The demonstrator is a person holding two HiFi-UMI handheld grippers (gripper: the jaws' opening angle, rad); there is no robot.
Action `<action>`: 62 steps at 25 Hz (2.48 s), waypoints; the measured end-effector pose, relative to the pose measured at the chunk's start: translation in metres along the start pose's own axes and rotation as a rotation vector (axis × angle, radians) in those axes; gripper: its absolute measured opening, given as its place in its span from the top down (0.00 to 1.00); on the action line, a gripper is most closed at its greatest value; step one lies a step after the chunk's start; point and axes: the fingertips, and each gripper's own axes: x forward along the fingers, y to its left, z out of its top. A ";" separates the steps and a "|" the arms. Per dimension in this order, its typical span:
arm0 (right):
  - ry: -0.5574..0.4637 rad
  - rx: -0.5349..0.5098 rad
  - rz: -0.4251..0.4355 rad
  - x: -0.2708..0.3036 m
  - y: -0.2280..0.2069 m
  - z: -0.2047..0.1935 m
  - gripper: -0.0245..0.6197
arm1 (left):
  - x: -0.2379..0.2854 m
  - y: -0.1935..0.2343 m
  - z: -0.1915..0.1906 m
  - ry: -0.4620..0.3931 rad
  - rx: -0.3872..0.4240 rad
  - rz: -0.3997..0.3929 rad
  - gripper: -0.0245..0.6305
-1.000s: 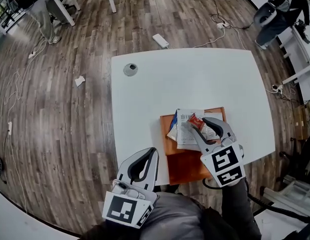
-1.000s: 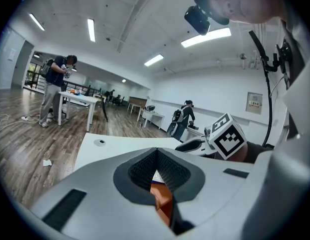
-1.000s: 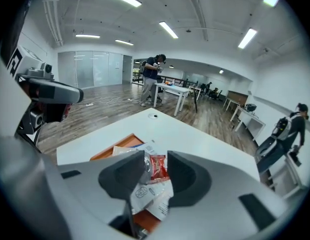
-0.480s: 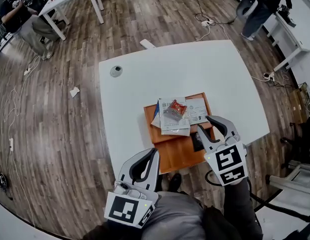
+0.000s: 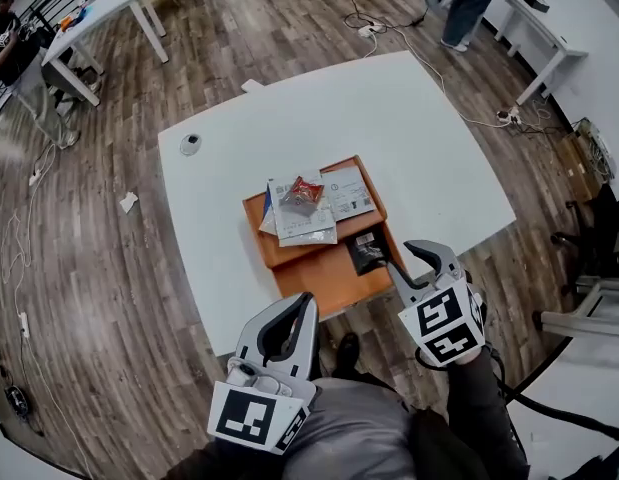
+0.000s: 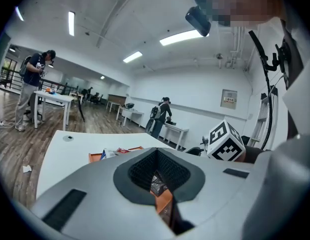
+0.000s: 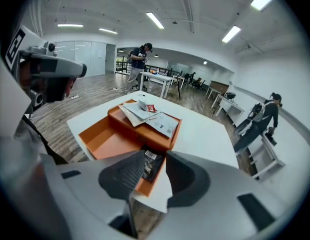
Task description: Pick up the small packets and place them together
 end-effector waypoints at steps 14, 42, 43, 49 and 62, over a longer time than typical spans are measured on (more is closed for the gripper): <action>0.331 -0.188 0.218 0.078 0.055 -0.033 0.59 | 0.010 0.055 -0.003 0.041 -0.041 0.047 0.96; 0.314 -0.293 0.257 0.066 0.071 -0.017 0.86 | 0.007 0.062 -0.002 0.036 -0.049 0.071 0.96; 0.296 -0.287 0.259 0.060 0.072 -0.016 0.86 | 0.004 0.057 -0.002 0.031 -0.043 0.072 0.96; 0.152 -0.218 0.274 0.025 0.072 -0.003 0.85 | -0.005 0.021 0.003 0.005 -0.003 0.060 0.96; -0.071 -0.170 0.091 0.012 0.007 0.068 0.85 | -0.005 0.023 0.021 -0.044 0.031 0.080 0.96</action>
